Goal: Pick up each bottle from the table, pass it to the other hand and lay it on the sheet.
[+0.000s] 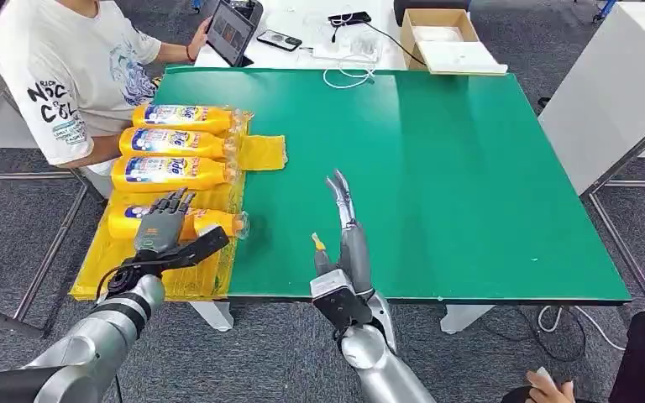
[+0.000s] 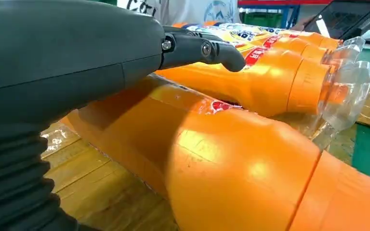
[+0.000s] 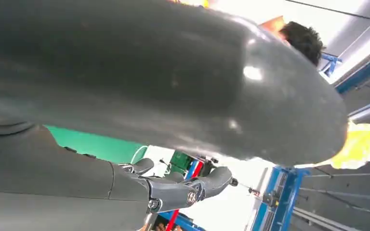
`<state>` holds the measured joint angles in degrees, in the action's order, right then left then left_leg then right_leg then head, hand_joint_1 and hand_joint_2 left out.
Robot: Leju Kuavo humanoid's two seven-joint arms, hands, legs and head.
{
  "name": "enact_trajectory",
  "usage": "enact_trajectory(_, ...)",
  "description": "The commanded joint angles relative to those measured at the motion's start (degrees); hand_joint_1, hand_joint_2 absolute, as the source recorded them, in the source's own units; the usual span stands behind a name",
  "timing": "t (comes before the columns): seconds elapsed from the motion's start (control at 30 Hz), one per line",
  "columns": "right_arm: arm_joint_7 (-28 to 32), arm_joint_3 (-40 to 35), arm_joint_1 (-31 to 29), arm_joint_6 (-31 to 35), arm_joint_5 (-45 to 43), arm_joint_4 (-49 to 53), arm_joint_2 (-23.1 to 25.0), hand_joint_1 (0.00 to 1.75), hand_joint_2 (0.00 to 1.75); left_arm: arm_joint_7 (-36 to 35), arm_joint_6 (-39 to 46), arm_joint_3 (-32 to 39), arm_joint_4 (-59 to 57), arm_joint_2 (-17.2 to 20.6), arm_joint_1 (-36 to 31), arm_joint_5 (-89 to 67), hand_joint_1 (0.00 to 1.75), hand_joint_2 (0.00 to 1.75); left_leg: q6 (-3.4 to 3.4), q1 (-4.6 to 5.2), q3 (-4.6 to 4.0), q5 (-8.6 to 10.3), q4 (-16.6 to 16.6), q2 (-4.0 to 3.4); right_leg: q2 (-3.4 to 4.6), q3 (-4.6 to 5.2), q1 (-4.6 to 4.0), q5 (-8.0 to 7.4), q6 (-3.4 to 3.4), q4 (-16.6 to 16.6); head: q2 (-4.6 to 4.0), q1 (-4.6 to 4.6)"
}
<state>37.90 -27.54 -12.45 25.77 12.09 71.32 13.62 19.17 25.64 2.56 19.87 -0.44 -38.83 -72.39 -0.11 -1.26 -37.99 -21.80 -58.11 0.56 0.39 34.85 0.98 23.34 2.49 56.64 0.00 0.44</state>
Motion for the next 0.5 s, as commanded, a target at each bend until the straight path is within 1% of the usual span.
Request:
enact_trajectory(0.03,-0.4,0.7,-2.3,-0.5,-0.2,-4.7,-0.5,0.0,0.0,1.9,-5.1,3.0,-4.3,-1.6,0.2,3.1,0.0,0.0,0.06,0.05,0.24,-0.04,0.1,-0.08,0.02,-0.21,0.02,0.02,-0.07,-0.1,0.0,0.0)
enact_trajectory(0.17,-0.7,1.2,-2.1,-0.7,0.1,-4.6,-0.5,0.0,0.0,4.4,-8.0,5.1,-3.8,-2.3,-0.3,6.2,0.0,0.0,0.1,0.06,0.47,-0.06,0.1,-0.06,-0.03,-0.45,0.01,0.05,-0.12,-0.1,0.0,0.0)
enact_trajectory(0.23,-0.9,1.7,-1.7,-0.8,0.6,-4.5,-0.6,0.0,0.0,7.1,-12.2,7.3,-3.1,-3.0,-0.9,10.0,0.0,0.0,0.1,0.04,0.53,-0.05,0.1,-0.04,-0.04,-0.52,0.0,0.05,-0.11,-0.1,0.0,0.0)
enact_trajectory(0.27,-0.9,1.8,-1.6,-0.8,0.6,-4.5,-0.6,0.0,0.0,7.0,-12.4,7.2,-3.0,-3.1,-1.1,10.1,0.0,0.0,0.1,0.06,0.55,-0.03,0.1,0.0,-0.07,-0.54,0.02,0.06,-0.12,-0.1,0.0,0.0)
enact_trajectory(0.3,-0.9,2.0,-1.5,-0.9,0.8,-4.6,-0.6,0.0,0.0,8.3,-14.4,7.8,-2.6,-3.4,-1.3,11.6,0.0,0.0,0.12,0.06,0.57,-0.04,0.1,-0.01,-0.09,-0.57,0.01,0.07,-0.15,-0.1,0.0,0.0)
enact_trajectory(0.37,-0.9,2.1,-1.5,-0.9,0.8,-4.6,-0.7,0.0,0.0,8.3,-14.5,7.8,-2.6,-3.5,-1.4,11.6,0.0,0.0,0.09,0.05,0.54,0.0,0.1,0.08,-0.13,-0.53,0.01,0.05,-0.1,-0.1,0.0,0.0)
enact_trajectory(0.43,-0.9,2.9,-1.5,-1.4,1.2,-5.0,-0.5,0.0,0.0,12.7,-22.1,9.8,-1.3,-4.0,-1.8,17.3,0.0,0.0,0.09,0.06,0.56,0.02,0.1,0.16,-0.16,-0.57,0.03,0.05,-0.08,-0.1,0.0,0.0)
enact_trajectory(0.5,-0.9,3.0,-1.5,-1.5,1.2,-5.1,-0.6,0.0,0.0,12.7,-22.2,9.6,-1.1,-4.1,-2.2,17.2,0.0,0.0,0.08,0.03,0.54,0.01,0.0,0.18,-0.16,-0.55,0.0,0.05,-0.07,-0.1,0.0,0.0)
